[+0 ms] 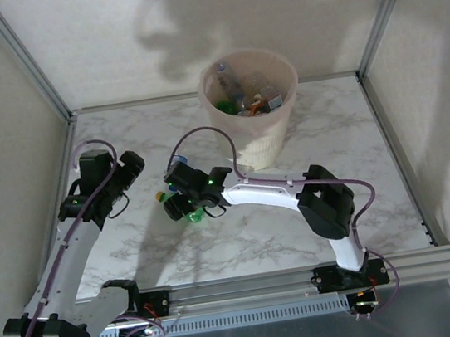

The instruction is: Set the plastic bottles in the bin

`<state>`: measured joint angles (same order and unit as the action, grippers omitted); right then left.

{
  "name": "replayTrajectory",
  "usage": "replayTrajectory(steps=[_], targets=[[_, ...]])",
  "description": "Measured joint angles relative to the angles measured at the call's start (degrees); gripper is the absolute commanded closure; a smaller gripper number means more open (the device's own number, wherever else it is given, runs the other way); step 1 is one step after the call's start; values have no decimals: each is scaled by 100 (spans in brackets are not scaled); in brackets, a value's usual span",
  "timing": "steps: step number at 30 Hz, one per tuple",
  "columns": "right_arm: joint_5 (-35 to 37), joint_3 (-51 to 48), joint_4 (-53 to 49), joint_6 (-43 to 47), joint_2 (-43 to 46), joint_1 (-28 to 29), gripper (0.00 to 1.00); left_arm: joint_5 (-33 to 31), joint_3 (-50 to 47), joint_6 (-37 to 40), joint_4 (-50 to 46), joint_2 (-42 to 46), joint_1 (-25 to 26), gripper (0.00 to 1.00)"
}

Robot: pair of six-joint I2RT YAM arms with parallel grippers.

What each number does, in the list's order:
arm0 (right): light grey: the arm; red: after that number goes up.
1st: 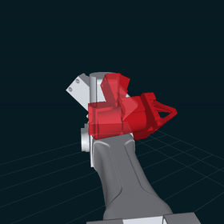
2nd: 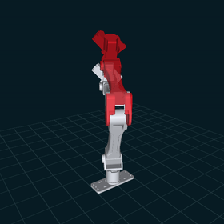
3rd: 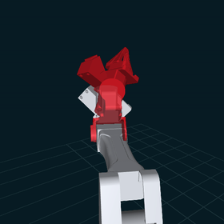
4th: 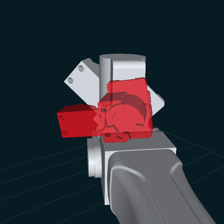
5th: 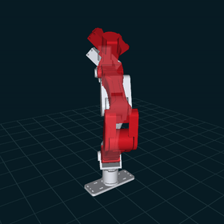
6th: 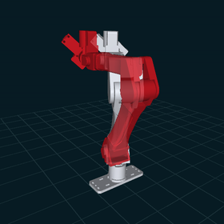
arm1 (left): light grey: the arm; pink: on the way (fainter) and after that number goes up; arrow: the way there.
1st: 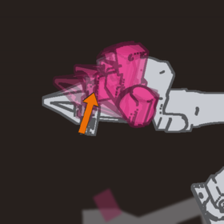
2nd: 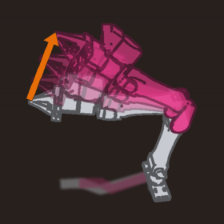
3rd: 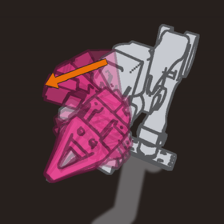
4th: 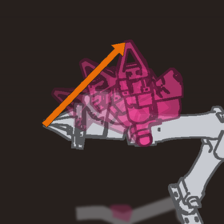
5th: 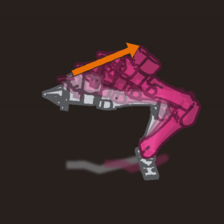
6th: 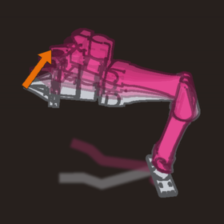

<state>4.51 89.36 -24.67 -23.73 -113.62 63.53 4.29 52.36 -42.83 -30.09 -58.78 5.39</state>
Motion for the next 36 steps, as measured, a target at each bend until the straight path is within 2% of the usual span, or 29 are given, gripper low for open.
replayTrajectory(steps=[5,11,16,25,33,36], targets=[[59,398,-26,162,-424,0,23,129,-66,0,138,2,-4,8],[470,1047,-245,350,-1088,4,23,245,-149,0,164,2,-4,8],[745,1314,-385,413,-1484,9,27,278,-153,4,199,2,-15,10],[789,1394,-389,426,-1624,127,27,345,-170,52,240,2,-26,11],[726,1401,-437,361,-1814,214,21,365,-173,81,306,-9,-42,11],[706,1414,-448,334,-1840,214,27,365,-173,90,310,-9,-85,11]])
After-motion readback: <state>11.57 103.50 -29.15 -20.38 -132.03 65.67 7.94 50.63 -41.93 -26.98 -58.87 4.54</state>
